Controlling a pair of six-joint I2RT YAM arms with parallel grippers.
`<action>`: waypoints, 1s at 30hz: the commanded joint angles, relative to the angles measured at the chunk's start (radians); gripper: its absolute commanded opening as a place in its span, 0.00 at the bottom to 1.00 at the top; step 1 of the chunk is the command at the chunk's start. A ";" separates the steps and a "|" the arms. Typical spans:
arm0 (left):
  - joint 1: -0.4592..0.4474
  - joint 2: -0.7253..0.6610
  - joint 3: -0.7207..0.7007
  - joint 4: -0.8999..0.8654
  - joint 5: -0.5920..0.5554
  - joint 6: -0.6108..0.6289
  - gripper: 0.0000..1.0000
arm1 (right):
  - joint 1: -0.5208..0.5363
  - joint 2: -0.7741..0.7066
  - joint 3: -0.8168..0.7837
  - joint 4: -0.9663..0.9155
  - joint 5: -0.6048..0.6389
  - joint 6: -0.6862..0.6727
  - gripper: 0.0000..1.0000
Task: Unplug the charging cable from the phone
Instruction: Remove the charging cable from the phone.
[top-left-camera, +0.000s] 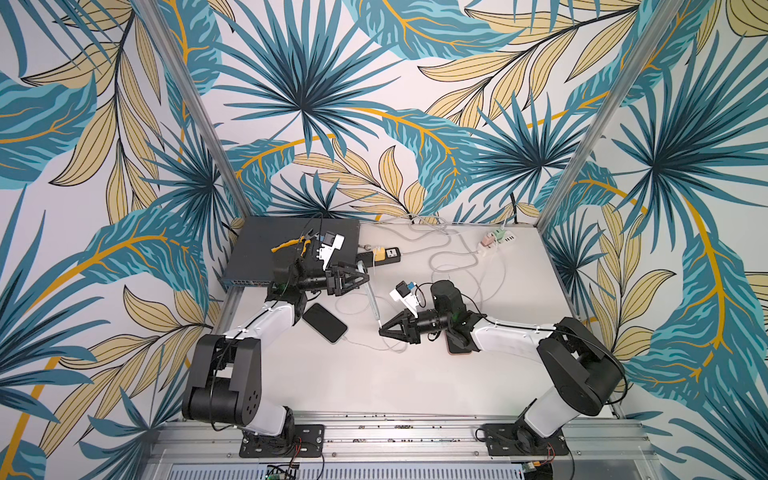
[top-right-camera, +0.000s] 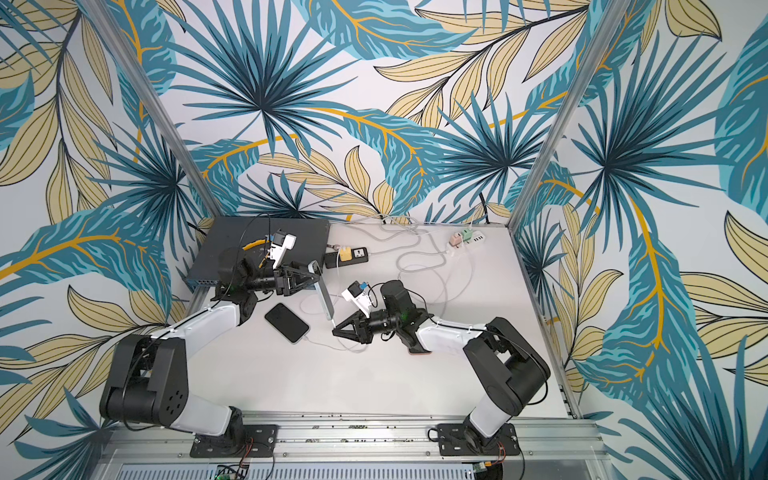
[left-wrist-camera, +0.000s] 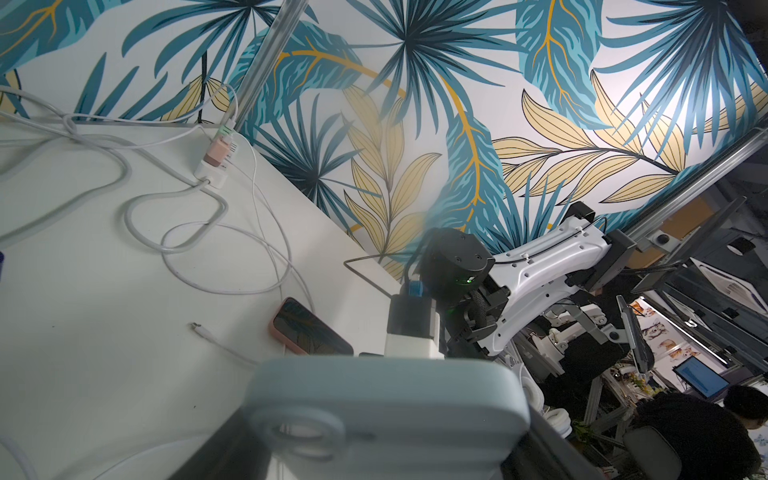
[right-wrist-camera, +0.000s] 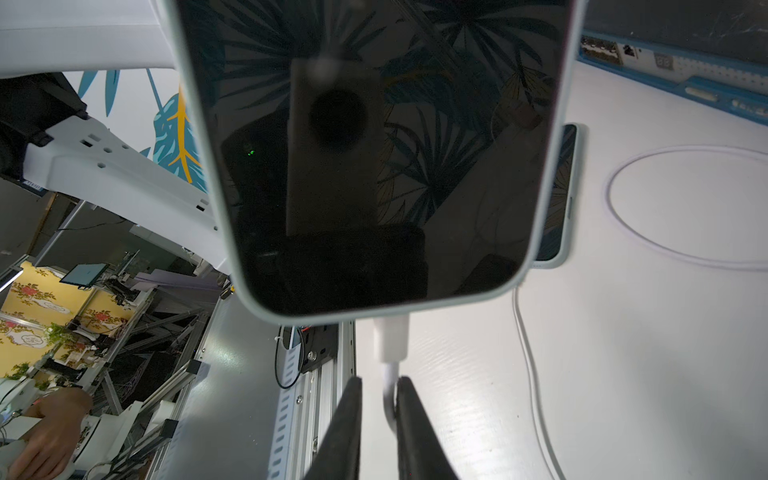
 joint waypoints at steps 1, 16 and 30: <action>0.009 -0.026 0.007 0.041 0.001 -0.006 0.40 | 0.010 0.014 0.009 -0.007 0.017 -0.017 0.17; 0.012 -0.026 0.007 0.041 0.003 -0.007 0.40 | 0.014 -0.012 -0.001 -0.022 0.056 -0.050 0.02; 0.021 -0.027 0.013 0.046 0.005 -0.013 0.40 | 0.016 -0.018 -0.029 -0.016 0.013 -0.048 0.00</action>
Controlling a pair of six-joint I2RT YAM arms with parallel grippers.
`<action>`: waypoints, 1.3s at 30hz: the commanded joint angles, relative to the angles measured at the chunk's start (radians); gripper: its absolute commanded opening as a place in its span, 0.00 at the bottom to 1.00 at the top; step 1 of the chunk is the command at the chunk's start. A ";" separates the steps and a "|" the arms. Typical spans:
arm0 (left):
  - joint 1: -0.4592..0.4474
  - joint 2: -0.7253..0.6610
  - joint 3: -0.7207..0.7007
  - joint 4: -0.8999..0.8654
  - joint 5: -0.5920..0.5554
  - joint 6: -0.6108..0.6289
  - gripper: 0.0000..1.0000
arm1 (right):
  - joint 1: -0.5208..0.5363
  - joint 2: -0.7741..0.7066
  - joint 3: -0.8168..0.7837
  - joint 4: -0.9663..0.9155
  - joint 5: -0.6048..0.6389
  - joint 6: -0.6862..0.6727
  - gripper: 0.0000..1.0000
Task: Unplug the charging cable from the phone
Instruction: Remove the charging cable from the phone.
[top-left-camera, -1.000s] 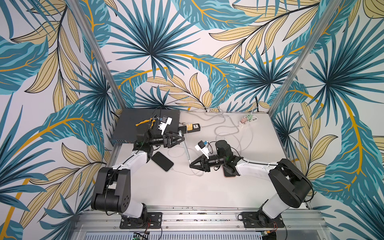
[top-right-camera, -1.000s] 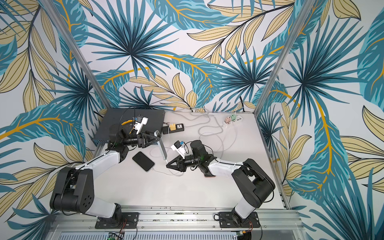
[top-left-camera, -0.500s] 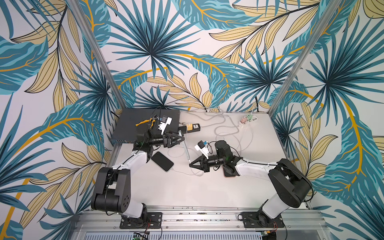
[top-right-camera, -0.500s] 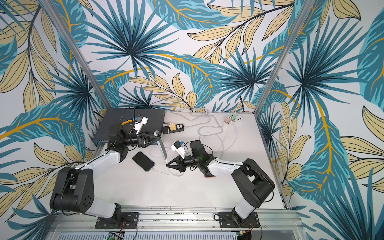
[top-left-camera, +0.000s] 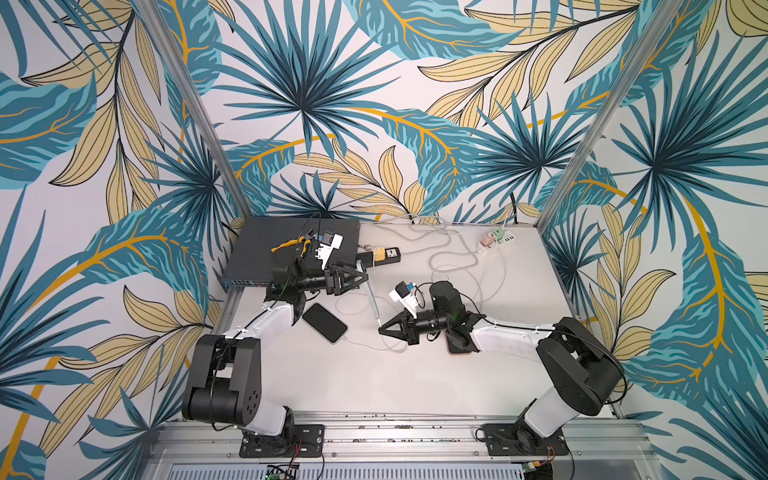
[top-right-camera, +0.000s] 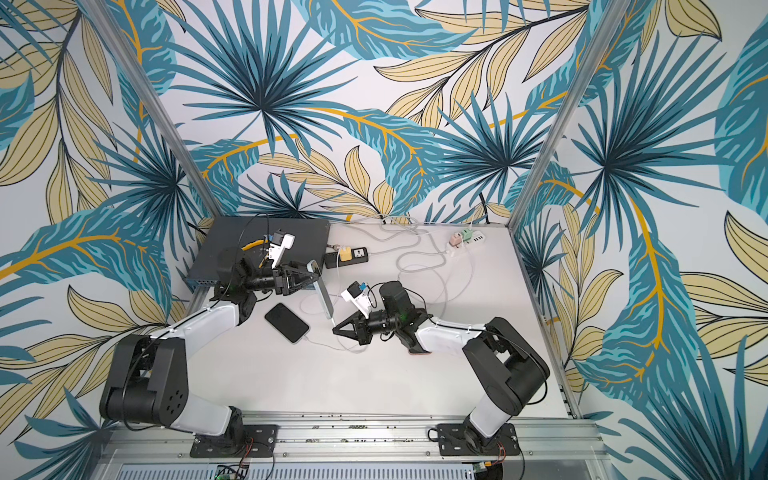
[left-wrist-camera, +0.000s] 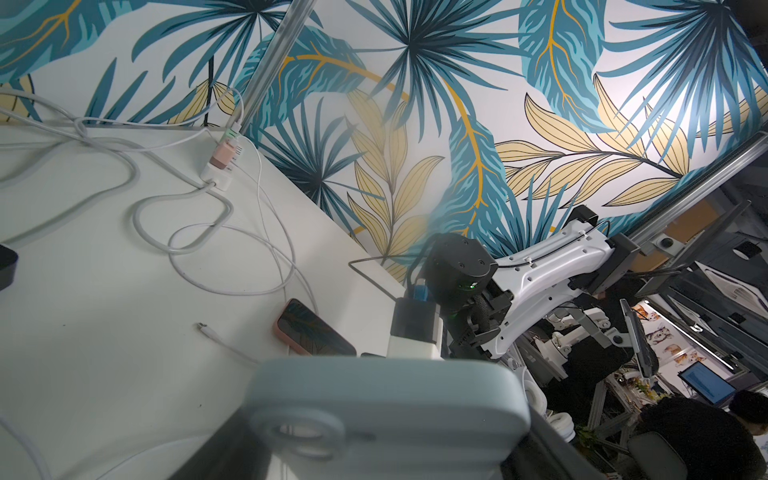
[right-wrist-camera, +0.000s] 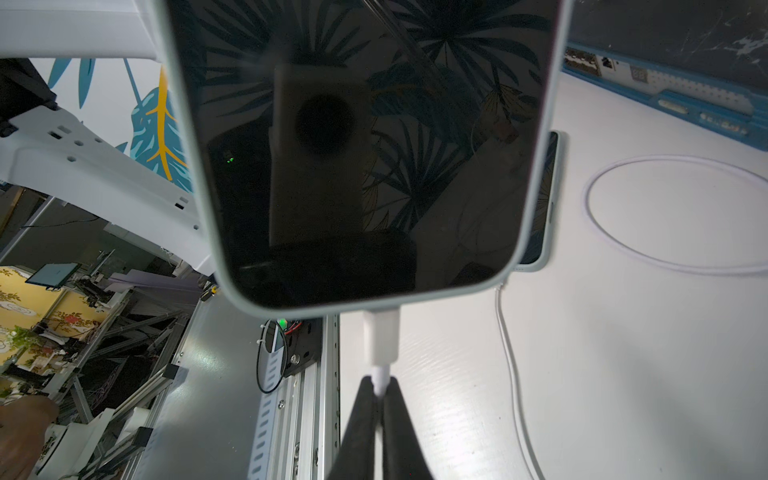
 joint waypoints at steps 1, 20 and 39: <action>0.011 -0.027 0.013 0.047 0.006 -0.013 0.40 | 0.009 -0.019 -0.027 -0.009 -0.027 -0.011 0.00; 0.014 -0.030 0.012 0.062 0.010 -0.025 0.40 | 0.006 0.029 0.049 -0.168 0.259 -0.001 0.04; 0.014 -0.028 0.009 0.075 0.015 -0.031 0.40 | 0.005 -0.010 0.061 -0.148 0.225 -0.016 0.47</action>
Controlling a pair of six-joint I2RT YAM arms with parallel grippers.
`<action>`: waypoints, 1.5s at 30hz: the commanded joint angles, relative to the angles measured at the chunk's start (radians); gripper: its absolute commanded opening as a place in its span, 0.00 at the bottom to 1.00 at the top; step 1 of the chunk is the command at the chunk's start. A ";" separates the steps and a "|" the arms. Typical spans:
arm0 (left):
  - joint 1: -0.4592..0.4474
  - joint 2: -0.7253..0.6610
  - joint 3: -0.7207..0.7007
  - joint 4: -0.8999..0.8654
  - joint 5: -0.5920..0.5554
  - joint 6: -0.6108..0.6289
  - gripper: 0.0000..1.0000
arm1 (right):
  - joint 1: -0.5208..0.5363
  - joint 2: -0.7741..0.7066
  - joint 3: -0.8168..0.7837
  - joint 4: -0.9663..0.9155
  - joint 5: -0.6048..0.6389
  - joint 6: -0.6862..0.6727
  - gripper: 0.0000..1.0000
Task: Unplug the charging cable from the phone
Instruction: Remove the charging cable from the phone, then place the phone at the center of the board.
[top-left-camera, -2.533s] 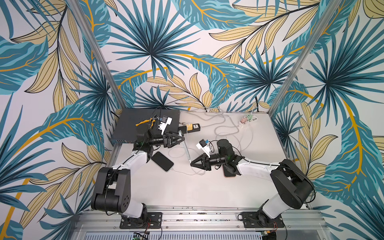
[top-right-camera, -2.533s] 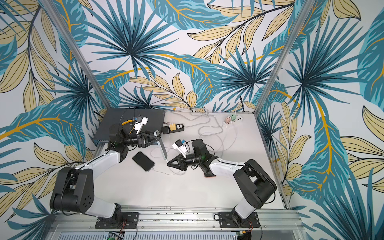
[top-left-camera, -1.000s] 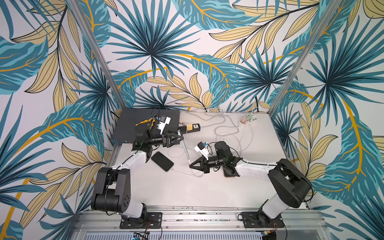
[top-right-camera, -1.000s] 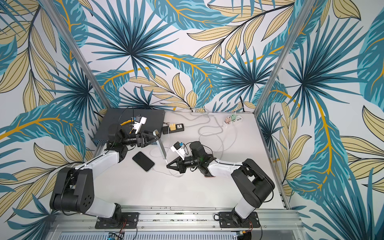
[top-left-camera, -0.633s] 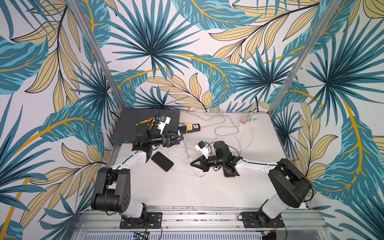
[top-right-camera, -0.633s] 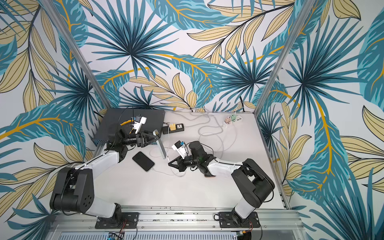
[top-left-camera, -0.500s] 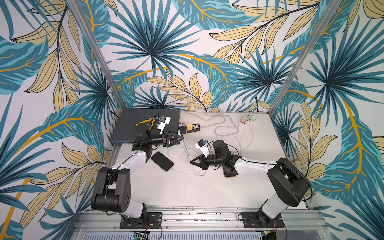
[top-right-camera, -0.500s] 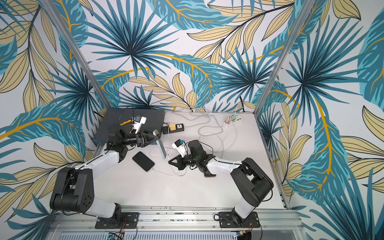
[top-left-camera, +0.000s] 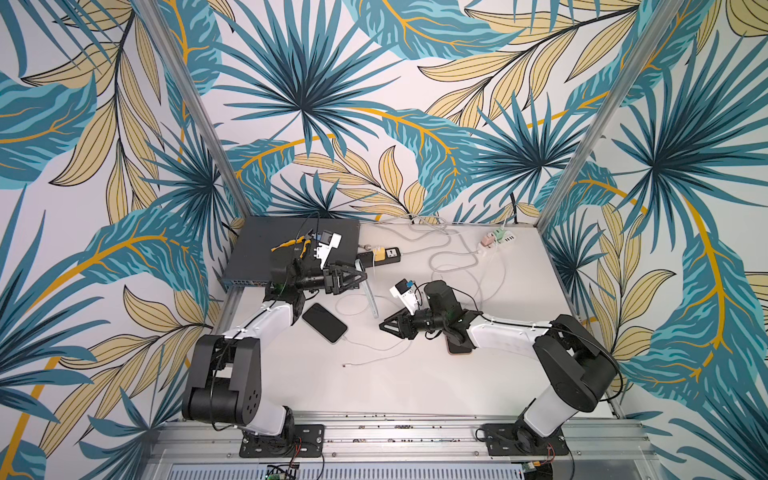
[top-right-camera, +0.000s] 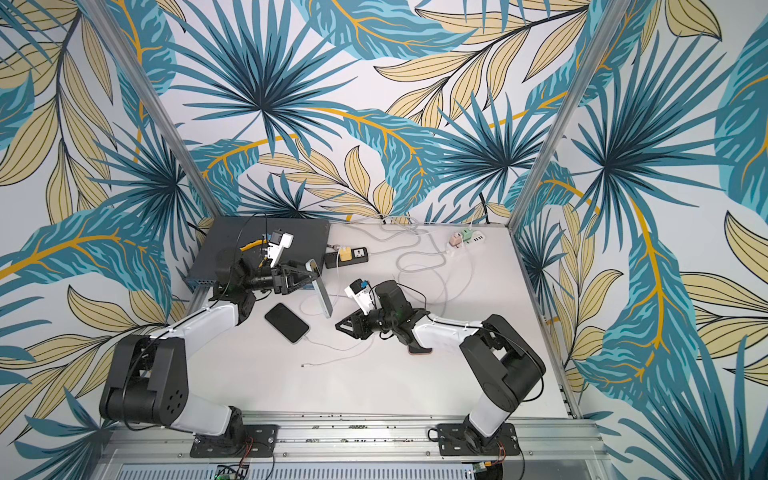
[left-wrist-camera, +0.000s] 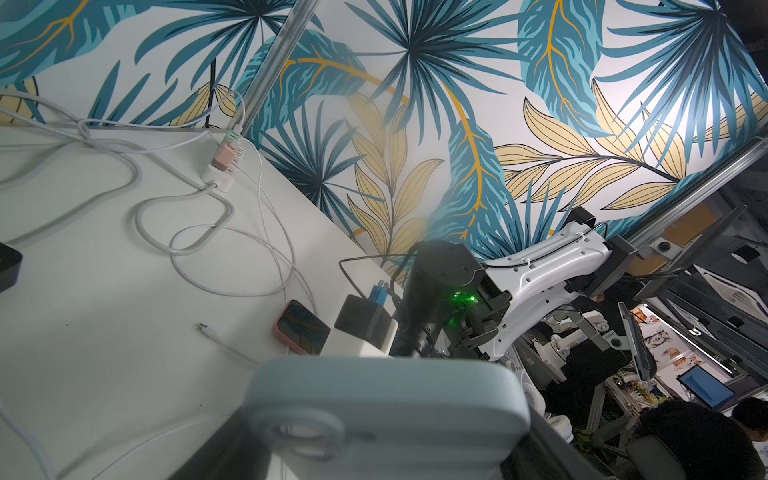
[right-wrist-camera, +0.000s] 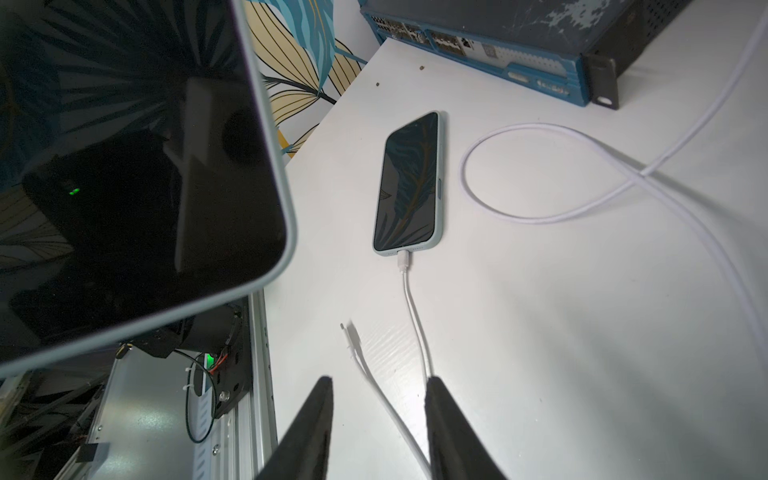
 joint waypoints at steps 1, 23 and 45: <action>0.007 -0.027 0.008 0.055 0.013 -0.008 0.40 | 0.002 -0.039 0.015 0.005 -0.026 -0.022 0.51; 0.007 -0.029 -0.017 0.147 0.034 -0.061 0.40 | -0.005 -0.022 0.122 0.110 -0.238 -0.011 1.00; 0.007 -0.014 -0.028 0.256 0.048 -0.139 0.41 | -0.006 0.051 0.198 0.208 -0.295 0.032 0.90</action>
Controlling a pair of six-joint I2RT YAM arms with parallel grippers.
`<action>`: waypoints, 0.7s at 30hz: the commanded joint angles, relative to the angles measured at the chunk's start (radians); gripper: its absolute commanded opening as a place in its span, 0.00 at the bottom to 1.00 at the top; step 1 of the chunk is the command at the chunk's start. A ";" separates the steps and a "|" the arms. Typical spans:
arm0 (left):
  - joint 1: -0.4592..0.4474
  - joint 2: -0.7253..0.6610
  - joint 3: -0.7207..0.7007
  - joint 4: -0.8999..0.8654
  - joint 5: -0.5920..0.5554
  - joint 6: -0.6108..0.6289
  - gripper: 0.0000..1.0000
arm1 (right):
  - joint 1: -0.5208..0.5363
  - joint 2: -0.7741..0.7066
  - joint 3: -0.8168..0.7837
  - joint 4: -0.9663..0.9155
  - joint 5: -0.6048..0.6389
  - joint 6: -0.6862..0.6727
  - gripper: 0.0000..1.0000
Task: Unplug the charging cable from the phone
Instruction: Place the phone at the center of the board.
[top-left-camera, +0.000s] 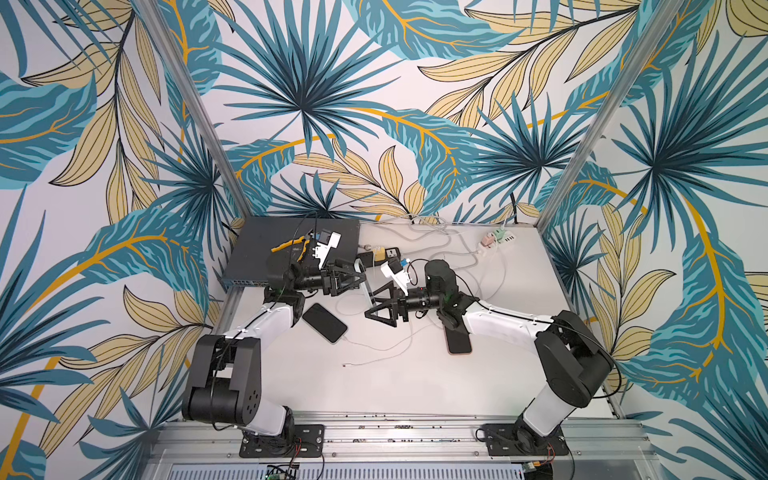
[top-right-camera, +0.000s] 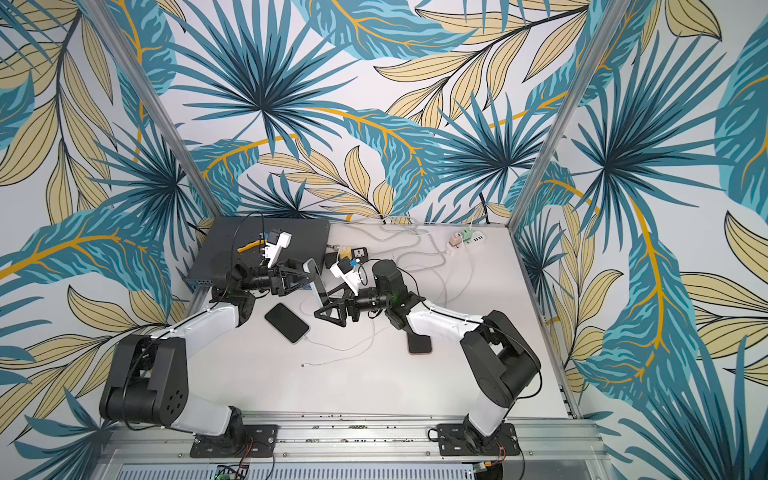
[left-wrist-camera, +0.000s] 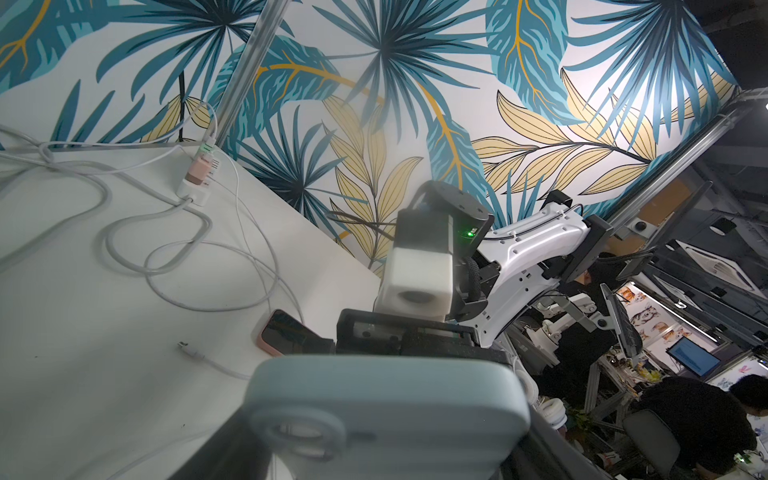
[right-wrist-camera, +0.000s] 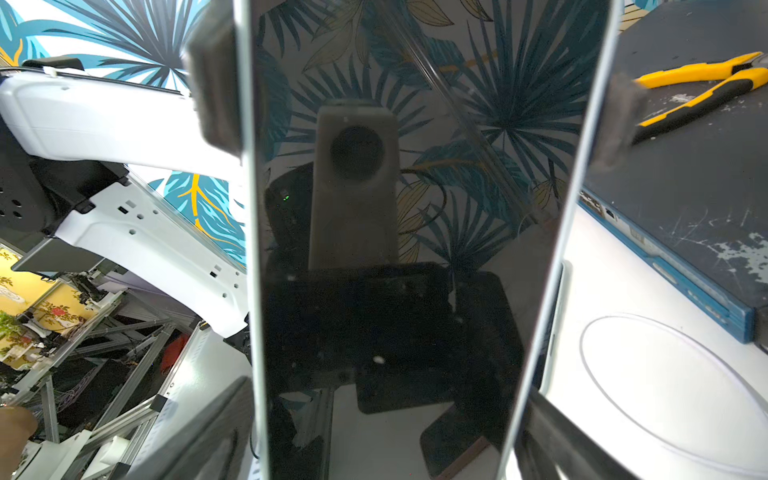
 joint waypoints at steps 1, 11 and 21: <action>0.007 -0.013 -0.007 0.052 0.006 -0.012 0.41 | 0.000 0.013 0.011 0.035 -0.028 0.001 0.87; 0.007 -0.012 -0.009 0.067 0.009 -0.017 0.42 | -0.003 0.010 -0.014 0.070 -0.024 0.023 0.71; 0.007 -0.013 -0.018 0.089 0.002 -0.018 1.00 | -0.005 -0.004 -0.034 0.082 -0.018 0.025 0.57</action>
